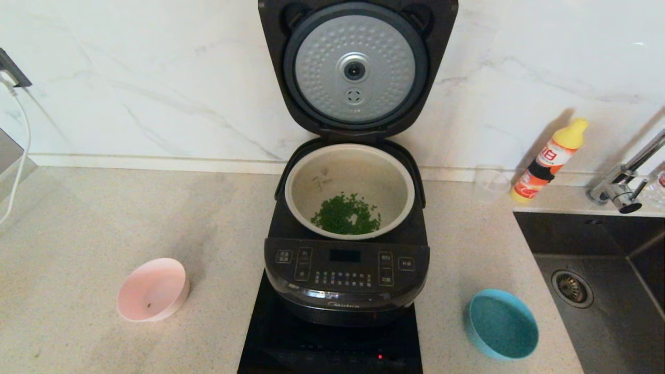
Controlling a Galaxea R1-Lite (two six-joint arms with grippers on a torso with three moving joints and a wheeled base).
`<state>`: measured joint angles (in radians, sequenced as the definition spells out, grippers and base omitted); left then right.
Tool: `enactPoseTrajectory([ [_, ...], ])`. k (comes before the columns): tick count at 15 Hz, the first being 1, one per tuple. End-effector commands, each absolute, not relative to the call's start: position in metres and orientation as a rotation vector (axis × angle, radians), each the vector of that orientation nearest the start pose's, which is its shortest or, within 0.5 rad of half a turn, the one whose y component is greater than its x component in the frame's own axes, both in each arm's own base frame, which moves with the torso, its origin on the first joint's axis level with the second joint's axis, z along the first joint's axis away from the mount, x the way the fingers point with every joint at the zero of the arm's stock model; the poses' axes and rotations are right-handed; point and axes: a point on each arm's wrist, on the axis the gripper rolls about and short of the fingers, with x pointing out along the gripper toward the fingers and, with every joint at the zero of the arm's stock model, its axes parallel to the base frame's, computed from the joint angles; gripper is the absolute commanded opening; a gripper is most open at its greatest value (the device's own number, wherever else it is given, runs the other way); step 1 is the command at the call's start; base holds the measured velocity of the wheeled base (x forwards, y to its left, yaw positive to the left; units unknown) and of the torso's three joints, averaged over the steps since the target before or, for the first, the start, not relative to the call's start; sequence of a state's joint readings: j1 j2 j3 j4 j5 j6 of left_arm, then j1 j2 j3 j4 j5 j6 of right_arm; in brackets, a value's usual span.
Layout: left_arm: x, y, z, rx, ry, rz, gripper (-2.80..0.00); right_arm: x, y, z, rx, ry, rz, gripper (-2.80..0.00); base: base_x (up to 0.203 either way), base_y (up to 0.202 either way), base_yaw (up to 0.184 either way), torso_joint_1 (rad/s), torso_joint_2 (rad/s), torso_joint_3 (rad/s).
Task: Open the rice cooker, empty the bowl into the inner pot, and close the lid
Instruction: Pick up the bowl on the table
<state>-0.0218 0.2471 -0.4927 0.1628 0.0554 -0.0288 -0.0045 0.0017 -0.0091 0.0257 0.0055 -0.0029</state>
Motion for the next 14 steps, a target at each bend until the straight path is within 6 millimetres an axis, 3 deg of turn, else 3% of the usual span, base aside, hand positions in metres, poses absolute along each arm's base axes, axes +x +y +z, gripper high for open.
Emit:
enactPoseTrajectory([
  [1, -0.052, 0.002, 0.131, -0.018, -0.080, 0.039, -2.80, -0.023, 0.000, 0.075, -0.003, 0.018, 0.002, -2.80, 0.000, 0.000, 0.000, 0.000, 0.00, 0.000],
  [3, -0.034, 0.002, 0.087, 0.009, 0.079, 0.035, -2.80, -0.023, 0.000, 0.075, -0.003, 0.017, 0.002, -2.80, 0.000, 0.000, 0.000, 0.000, 0.00, 0.000],
  [4, -0.030, 0.001, 0.077, 0.014, 0.110, 0.012, -2.80, -0.023, 0.000, 0.075, -0.003, 0.018, 0.002, -2.80, 0.000, 0.000, 0.000, 0.000, 0.00, 0.000],
  [14, -0.030, 0.001, 0.077, 0.011, 0.107, -0.010, -2.80, -0.023, 0.000, 0.075, -0.013, 0.017, -0.001, -2.80, 0.000, 0.000, 0.000, 0.000, 0.00, 0.000],
])
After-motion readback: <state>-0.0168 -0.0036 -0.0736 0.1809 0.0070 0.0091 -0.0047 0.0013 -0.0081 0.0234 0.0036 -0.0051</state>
